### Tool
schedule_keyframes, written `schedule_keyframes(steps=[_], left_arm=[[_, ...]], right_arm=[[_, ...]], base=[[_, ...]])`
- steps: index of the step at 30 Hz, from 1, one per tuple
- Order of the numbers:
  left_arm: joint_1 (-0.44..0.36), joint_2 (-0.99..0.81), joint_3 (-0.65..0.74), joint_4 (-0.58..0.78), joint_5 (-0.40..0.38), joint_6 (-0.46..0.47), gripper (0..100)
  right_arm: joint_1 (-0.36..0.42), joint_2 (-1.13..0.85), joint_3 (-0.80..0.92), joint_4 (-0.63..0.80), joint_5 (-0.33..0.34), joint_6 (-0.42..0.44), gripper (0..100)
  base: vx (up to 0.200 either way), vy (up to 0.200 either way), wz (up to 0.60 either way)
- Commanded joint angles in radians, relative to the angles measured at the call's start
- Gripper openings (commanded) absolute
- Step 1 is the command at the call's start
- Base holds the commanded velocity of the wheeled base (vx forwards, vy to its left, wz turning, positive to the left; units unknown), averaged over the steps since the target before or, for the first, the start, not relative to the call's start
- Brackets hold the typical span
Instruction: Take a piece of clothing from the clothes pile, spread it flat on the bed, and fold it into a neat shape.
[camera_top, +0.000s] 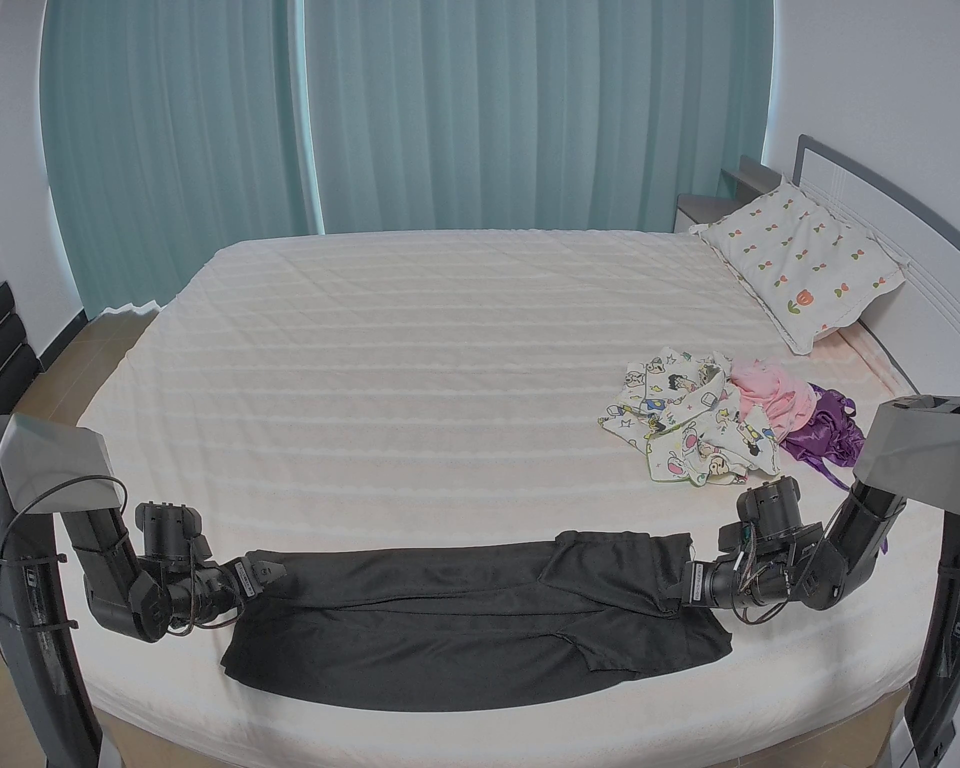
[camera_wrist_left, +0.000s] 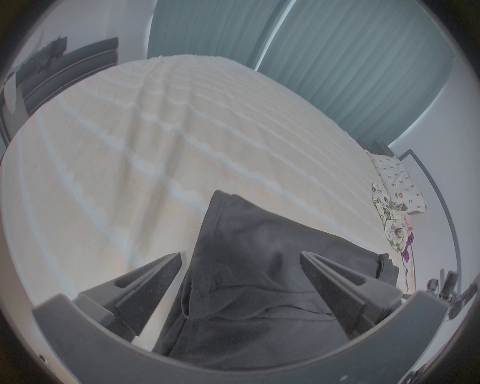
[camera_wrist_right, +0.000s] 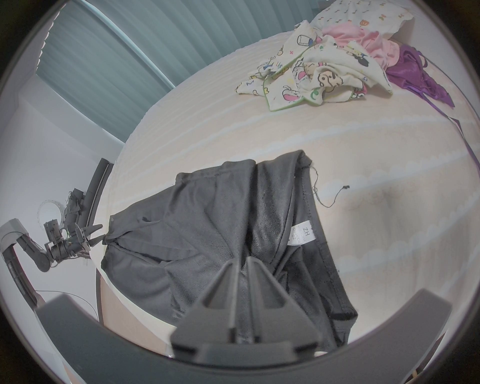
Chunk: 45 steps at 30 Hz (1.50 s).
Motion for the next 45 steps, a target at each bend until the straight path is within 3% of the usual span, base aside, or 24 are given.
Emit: schedule_keyframes(steps=[1, 5, 12, 19, 30, 31, 45], left_arm=[[-0.001, 0.076, 0.023, -0.078, 0.001, 0.037, 100], [-0.007, 0.077, 0.034, -0.096, -0.005, 0.043, 100], [-0.019, 0.079, 0.036, -0.097, -0.009, 0.083, 100], [-0.034, 0.08, 0.034, -0.099, -0.042, 0.084, 100], [-0.036, 0.105, 0.037, -0.107, -0.043, 0.135, 100], [-0.034, 0.103, 0.039, -0.108, -0.042, 0.135, 0], [-0.022, 0.039, 0.074, -0.096, -0.023, 0.136, 0]], right_arm=[[-0.001, -0.072, 0.018, -0.002, -0.024, 0.05, 100], [0.003, -0.132, 0.075, -0.004, -0.037, 0.191, 100], [0.002, -0.21, 0.248, -0.096, -0.011, 0.352, 100], [0.005, -0.152, 0.311, -0.295, -0.004, 0.371, 100], [0.009, -0.144, 0.316, -0.307, -0.003, 0.372, 100], [0.009, -0.144, 0.316, -0.309, -0.003, 0.372, 100], [-0.003, -0.144, 0.317, -0.309, 0.012, 0.406, 100]], base=[[0.0, 0.0, 0.0], [0.0, 0.0, 0.0], [0.0, 0.0, 0.0], [0.0, 0.0, 0.0], [0.0, 0.0, 0.0], [0.0, 0.0, 0.0], [0.0, 0.0, 0.0]])
